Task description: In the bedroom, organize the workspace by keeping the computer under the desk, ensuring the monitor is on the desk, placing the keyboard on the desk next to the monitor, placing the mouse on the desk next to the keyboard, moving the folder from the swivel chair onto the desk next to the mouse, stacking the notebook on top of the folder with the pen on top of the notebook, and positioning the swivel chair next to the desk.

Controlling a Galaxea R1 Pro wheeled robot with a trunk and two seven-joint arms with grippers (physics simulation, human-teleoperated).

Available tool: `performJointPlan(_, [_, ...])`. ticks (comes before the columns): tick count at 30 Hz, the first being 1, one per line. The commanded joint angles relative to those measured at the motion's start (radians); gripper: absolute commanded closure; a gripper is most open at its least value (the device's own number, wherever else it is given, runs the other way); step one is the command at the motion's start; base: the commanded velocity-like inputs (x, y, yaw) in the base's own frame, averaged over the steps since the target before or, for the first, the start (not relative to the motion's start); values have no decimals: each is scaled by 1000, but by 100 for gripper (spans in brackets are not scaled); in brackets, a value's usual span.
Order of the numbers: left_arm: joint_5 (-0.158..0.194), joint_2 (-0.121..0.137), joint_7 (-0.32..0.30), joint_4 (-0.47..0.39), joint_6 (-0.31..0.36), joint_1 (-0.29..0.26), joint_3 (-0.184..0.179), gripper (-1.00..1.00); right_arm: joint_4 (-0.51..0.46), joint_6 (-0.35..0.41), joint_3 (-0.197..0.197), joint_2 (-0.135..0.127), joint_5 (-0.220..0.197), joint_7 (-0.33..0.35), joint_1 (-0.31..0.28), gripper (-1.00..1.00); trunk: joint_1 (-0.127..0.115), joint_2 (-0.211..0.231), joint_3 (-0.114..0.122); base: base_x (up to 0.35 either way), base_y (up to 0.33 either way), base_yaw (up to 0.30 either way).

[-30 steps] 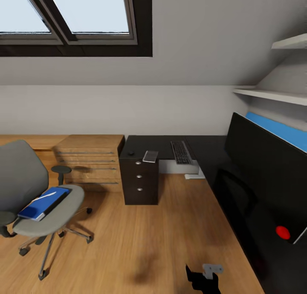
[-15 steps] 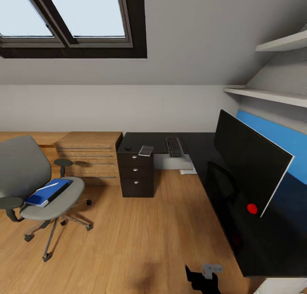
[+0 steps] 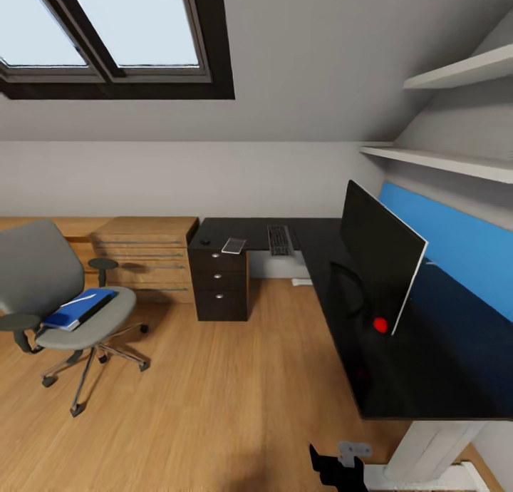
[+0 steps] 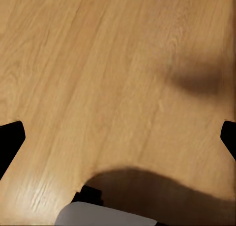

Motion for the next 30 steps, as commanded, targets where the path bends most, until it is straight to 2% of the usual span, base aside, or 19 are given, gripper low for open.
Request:
performJointPlan(1, [9,0,-2,0,-3,0,-1,-100,2,-4,5,0,-11,6,-1,-100,0,-1,-1,-138,-204,0])
performJointPlan(18, [11,1,-2,0,-3,0,0,-100,2,-5,5,-1,-12,6,-1,-100,0,-1,-1,-27,-39,-92])
performJointPlan(26, [9,-2,-2,0,-3,0,0,-100,1,-5,4,-2,-13,6,-1,-100,0,-1,-1,-204,-154,-2])
performJointPlan(30, [10,-1,-3,0,-3,0,0,-100,1,3,0,-11,-22,4,-1,-100,0,-1,-1,-89,-78,0])
